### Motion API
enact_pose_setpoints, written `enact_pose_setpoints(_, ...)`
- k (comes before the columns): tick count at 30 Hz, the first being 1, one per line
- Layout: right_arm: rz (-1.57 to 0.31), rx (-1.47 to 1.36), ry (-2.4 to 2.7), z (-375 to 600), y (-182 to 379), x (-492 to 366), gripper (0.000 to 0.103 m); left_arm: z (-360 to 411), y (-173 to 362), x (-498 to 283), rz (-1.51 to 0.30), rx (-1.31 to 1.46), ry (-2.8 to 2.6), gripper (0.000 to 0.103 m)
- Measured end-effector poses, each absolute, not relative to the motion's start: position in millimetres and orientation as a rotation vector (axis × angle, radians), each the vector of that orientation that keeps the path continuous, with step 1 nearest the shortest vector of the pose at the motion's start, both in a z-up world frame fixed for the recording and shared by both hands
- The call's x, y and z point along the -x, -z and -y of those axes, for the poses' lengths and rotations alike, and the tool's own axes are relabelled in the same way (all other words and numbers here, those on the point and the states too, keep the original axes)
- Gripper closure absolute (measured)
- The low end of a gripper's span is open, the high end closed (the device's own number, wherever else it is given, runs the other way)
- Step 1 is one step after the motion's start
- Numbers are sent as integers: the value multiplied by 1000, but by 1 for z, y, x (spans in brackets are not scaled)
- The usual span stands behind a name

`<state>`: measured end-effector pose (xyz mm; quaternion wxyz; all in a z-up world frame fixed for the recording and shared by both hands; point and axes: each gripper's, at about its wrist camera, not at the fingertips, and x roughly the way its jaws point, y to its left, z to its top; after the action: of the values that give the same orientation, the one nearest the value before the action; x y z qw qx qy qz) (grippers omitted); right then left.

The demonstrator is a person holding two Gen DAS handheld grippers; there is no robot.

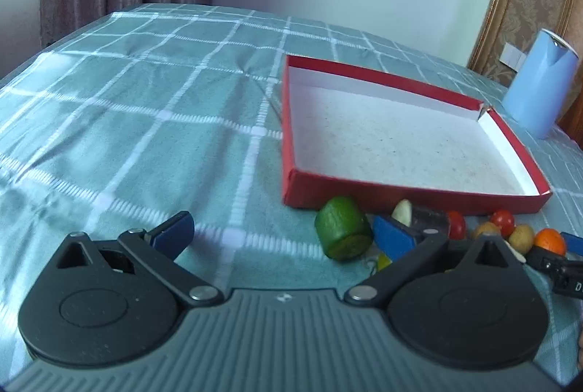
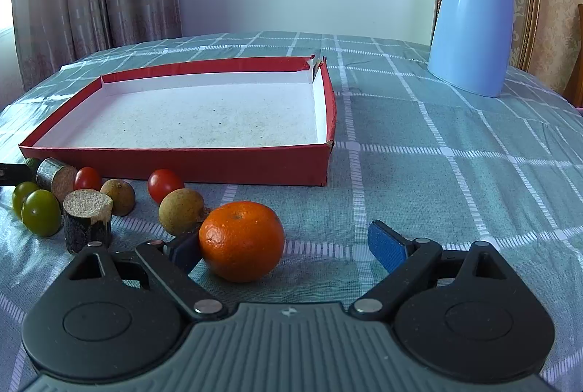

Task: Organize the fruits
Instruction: 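Grasp the green lime with the left tool while the right tool grasps the mandarin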

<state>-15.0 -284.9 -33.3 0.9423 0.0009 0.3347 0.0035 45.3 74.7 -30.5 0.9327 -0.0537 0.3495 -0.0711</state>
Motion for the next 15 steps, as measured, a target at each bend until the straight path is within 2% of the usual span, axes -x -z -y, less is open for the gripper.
enact_pose_setpoints(3,-682,-2,-7,285,34,15,8,-60,33,-53,-713,37,108,0)
enact_pose_setpoints(9,-679,-11,-11,286,33,15,8,-61,32,-39,-672,41,144,31)
enact_pose_setpoints(11,-666,-25,-32,288,32,17,16,-59,32,-33,-659,36,193,58)
enact_pose_setpoints(13,-661,-18,-50,287,31,18,25,-55,31,-32,-657,37,247,74)
enact_pose_setpoints(15,-654,-8,-75,284,30,19,35,-51,31,-33,-658,30,236,74)
